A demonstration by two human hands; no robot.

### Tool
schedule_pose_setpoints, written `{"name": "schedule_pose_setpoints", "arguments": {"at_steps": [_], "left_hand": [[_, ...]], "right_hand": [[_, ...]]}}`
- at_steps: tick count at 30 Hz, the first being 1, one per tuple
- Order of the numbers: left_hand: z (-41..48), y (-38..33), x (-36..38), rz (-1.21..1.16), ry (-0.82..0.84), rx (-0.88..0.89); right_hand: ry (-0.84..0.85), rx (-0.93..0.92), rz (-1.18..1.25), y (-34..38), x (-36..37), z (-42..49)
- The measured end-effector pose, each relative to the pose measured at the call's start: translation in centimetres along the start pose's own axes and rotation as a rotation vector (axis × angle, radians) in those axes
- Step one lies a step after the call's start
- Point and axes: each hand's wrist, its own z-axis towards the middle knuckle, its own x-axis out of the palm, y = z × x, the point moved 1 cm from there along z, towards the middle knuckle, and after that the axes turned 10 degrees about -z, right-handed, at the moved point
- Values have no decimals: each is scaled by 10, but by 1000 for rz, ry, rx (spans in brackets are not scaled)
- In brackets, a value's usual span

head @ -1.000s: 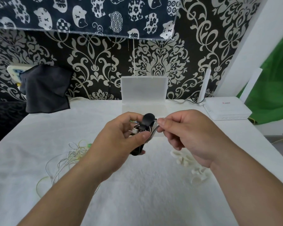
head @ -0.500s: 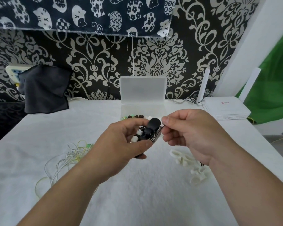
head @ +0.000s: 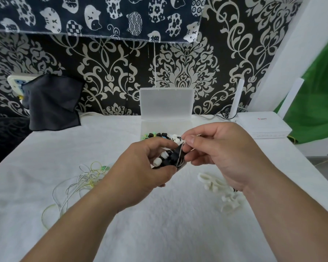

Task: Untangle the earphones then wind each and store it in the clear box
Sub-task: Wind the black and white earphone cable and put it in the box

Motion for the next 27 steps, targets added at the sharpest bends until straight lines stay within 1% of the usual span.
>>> {"name": "schedule_pose_setpoints", "arguments": {"at_steps": [4,7,10,12,17,21,23,25,27], "left_hand": [[-2,-1,3,117,-12,43],[-1,-2,5,77,-19,61],[0,0,4,37,-56,42],[0,1,5,28,-82,37],[1,1,7,-54,-190,19],[3,3,5,-209,-295,-42],[3,3,7,-234,-332,-44],[3,1,9,-266,-355,-24],[3,-1,9,-351,-338,-2]], "right_hand": [[-14,-93,-154,4,5,-3],[-55,-197,-334,7,11,-6],[-139,-285,-530,6,16,-9],[-177,-334,-609,6,20,-11],[-150,-419,-589,7,30,-15],[-138,-424,-546,8,33,-14],[-138,-428,-541,6,35,-13],[-130,-413,-518,4,35,-12],[-138,-372,-427,3,33,-12]]}}
